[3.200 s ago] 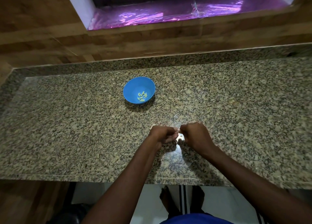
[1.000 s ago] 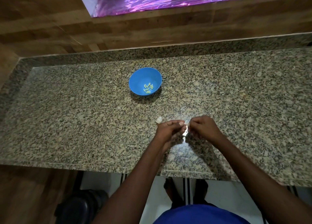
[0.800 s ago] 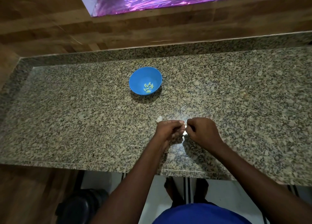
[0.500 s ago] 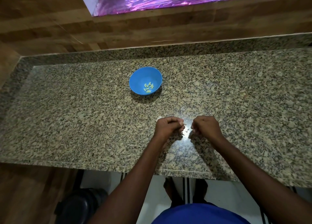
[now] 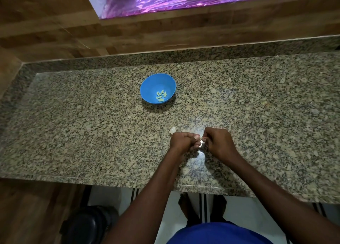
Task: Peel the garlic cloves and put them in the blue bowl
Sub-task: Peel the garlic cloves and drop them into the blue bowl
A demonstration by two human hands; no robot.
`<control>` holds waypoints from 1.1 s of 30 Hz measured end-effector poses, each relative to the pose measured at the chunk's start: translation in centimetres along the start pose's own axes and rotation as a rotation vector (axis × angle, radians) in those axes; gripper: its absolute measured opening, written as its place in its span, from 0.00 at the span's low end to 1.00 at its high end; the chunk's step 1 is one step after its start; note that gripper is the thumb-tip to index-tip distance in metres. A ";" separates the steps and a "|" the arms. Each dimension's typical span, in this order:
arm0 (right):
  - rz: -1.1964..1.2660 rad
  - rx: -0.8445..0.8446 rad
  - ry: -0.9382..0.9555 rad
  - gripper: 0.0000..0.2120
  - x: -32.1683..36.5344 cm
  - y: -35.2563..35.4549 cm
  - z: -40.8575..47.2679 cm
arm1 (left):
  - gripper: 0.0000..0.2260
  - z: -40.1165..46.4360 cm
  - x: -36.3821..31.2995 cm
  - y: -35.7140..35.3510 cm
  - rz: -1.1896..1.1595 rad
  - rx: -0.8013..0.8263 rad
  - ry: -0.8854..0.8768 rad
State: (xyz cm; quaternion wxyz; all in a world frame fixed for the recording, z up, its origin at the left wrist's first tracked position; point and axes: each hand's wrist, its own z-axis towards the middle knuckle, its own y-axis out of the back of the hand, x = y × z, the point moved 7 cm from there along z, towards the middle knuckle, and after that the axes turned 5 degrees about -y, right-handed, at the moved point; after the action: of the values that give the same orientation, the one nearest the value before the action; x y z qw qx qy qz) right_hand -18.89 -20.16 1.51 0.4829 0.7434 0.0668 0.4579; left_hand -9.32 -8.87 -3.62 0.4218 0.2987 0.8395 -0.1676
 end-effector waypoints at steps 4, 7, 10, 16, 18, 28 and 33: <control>0.330 0.095 -0.216 0.09 -1.4 -0.5 -0.1 | 0.05 0.3 0.2 0.0 0.004 -0.025 -0.016; 0.873 0.452 -0.588 0.09 -1.9 -2.4 -0.6 | 0.05 0.4 -0.6 0.3 0.127 -0.020 -0.199; 0.967 0.620 -0.738 0.11 -2.4 -3.1 -0.8 | 0.05 0.2 -0.7 0.3 0.137 0.004 -0.256; 0.484 0.365 -0.348 0.09 -2.7 -1.2 0.3 | 0.04 0.6 -1.0 0.9 0.046 0.021 -0.182; 0.254 0.297 -0.259 0.08 -2.7 -1.3 0.8 | 0.04 0.6 -1.2 0.8 0.006 0.070 -0.170; 0.194 0.208 -0.198 0.05 -2.7 -1.6 1.4 | 0.08 0.6 -1.1 0.5 0.011 0.174 -0.179; 0.592 0.187 -0.364 0.03 -3.7 -1.7 1.3 | 0.07 0.8 -1.1 0.3 0.017 0.161 -0.163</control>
State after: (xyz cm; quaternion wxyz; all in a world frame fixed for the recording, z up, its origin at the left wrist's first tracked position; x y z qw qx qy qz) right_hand -19.43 -22.10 -2.21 0.2633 0.8407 -0.1969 0.4301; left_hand -8.09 -9.51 -3.19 0.4647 0.3238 0.7838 -0.2547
